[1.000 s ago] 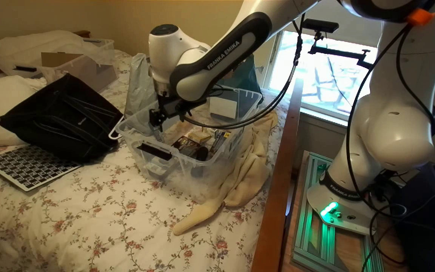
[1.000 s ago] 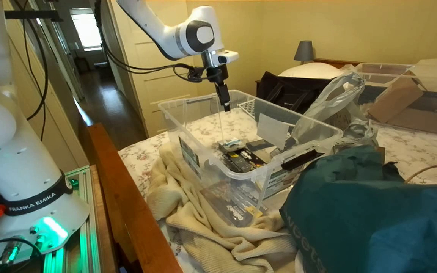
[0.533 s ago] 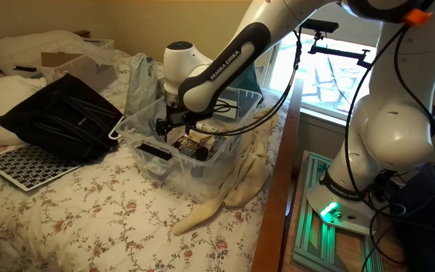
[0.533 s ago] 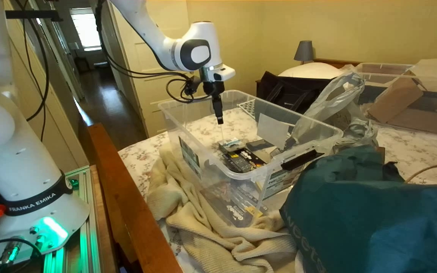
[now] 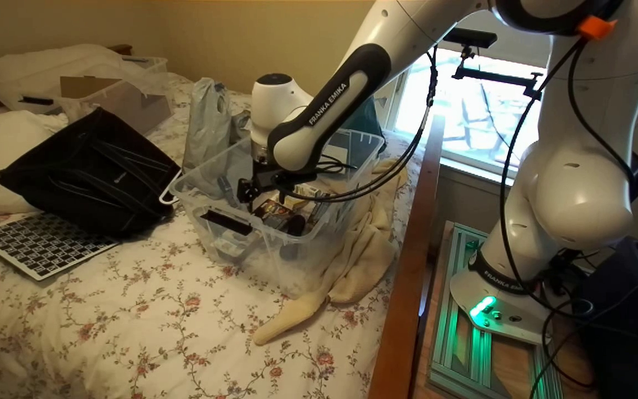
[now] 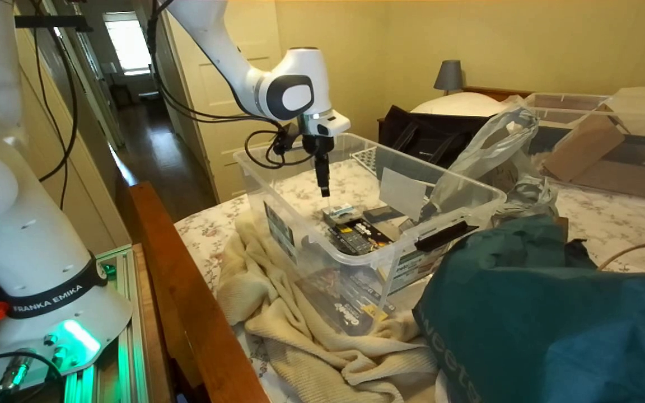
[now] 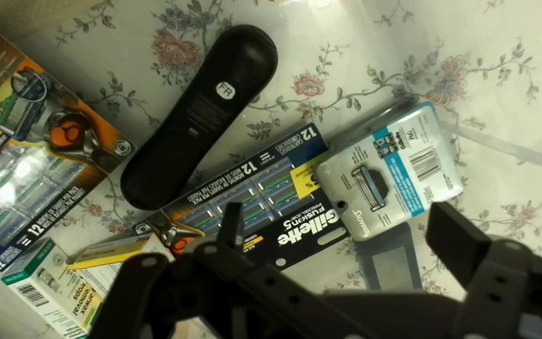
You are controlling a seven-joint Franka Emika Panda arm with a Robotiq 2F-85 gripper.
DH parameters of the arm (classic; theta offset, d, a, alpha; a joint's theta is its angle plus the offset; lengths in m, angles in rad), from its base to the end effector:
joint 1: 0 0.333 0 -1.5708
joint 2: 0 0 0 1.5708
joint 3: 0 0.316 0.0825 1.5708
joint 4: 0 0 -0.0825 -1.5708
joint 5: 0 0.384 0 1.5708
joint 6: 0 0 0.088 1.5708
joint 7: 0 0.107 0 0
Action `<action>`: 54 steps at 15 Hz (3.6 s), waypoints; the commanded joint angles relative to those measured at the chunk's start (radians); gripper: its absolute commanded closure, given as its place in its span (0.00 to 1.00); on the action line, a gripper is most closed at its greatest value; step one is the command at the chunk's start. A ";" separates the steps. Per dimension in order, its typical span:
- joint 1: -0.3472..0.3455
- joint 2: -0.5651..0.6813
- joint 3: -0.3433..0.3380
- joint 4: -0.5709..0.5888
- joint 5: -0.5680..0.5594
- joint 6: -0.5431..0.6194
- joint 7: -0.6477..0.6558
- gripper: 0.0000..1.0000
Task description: Take an item out of the plastic container
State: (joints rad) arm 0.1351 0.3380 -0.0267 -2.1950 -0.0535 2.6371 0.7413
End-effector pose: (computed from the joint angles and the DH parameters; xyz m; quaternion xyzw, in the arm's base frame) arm 0.5650 0.0629 0.2386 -0.9560 0.2881 -0.0550 0.0046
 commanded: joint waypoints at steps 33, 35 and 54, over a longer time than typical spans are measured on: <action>0.050 0.342 -0.238 0.214 0.001 0.000 0.451 0.00; 0.056 0.344 -0.273 0.215 -0.042 0.007 0.442 0.00; 0.036 0.343 -0.294 0.210 -0.070 0.031 0.418 0.00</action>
State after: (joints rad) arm 0.1722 0.6794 -0.3072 -1.9762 -0.0944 2.6399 1.1749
